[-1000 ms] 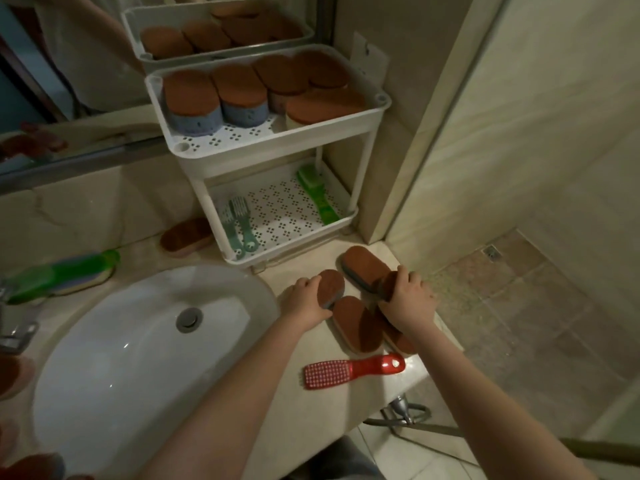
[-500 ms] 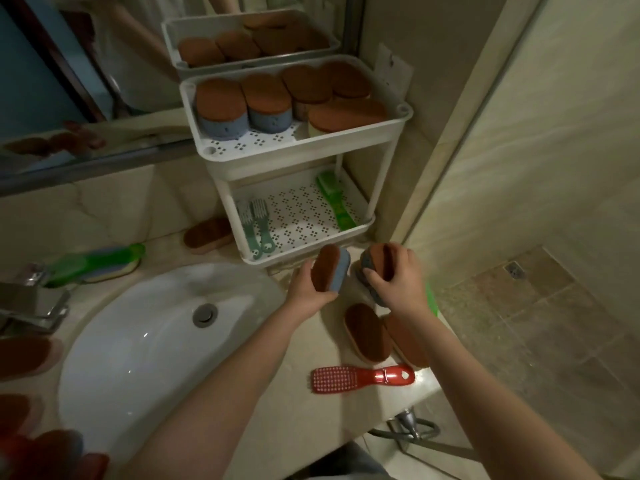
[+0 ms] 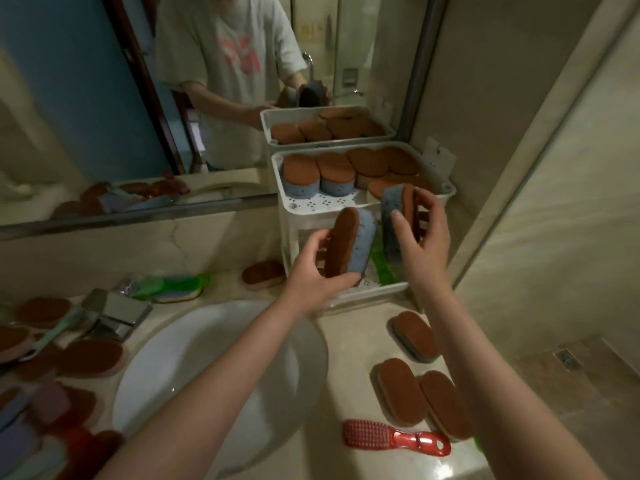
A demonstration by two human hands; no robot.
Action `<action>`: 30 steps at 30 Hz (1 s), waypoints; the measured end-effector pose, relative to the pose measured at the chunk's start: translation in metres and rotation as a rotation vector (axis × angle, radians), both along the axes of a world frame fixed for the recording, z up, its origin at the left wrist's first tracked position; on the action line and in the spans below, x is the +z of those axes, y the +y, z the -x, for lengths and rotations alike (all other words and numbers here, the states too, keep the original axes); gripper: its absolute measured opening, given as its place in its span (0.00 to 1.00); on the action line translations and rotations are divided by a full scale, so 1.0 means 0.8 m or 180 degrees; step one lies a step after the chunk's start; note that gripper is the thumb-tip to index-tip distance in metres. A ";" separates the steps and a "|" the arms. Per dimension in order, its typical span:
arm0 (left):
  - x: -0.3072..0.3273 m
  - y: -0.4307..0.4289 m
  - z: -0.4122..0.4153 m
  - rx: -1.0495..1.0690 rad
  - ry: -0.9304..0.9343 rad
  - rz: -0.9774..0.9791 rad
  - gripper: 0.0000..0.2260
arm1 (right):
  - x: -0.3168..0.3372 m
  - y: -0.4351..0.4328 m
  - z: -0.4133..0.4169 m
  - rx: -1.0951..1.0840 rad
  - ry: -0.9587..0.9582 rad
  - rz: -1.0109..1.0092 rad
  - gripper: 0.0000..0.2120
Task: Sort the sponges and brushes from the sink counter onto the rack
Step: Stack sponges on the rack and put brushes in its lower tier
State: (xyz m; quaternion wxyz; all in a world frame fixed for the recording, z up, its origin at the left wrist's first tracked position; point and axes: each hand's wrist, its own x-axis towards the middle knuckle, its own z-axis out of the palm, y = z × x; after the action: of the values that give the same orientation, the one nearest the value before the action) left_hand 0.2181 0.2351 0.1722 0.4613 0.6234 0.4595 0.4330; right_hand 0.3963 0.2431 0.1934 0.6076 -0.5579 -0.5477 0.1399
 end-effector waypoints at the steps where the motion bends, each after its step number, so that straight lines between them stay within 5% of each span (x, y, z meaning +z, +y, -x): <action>1: 0.015 0.001 0.008 -0.0010 -0.0039 -0.0086 0.35 | 0.014 0.007 0.007 0.0052 0.0004 -0.0093 0.22; 7: 0.076 0.023 0.049 0.0485 -0.0146 -0.0378 0.34 | 0.074 0.064 0.044 0.0574 -0.0117 -0.0124 0.27; 14: 0.098 0.042 0.077 0.0877 -0.0103 -0.0378 0.32 | 0.088 0.108 0.052 0.1354 -0.1589 0.0502 0.29; 18: 0.096 0.046 0.078 0.0975 -0.0143 -0.0314 0.32 | 0.079 0.110 0.047 0.1503 -0.2713 0.0820 0.16; 25: 0.098 0.047 0.063 0.0944 -0.0078 -0.0348 0.32 | 0.068 0.107 0.046 0.1747 -0.2290 0.0769 0.06; 30: 0.111 0.060 0.055 0.0681 0.0279 -0.0394 0.27 | 0.075 0.103 0.029 0.1273 -0.0583 0.0281 0.13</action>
State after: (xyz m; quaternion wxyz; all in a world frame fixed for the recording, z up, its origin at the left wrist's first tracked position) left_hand 0.1741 0.2828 0.2614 0.3526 0.6164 0.5155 0.4796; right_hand 0.3728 0.3253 0.2537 0.4904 -0.4746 -0.6937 0.2302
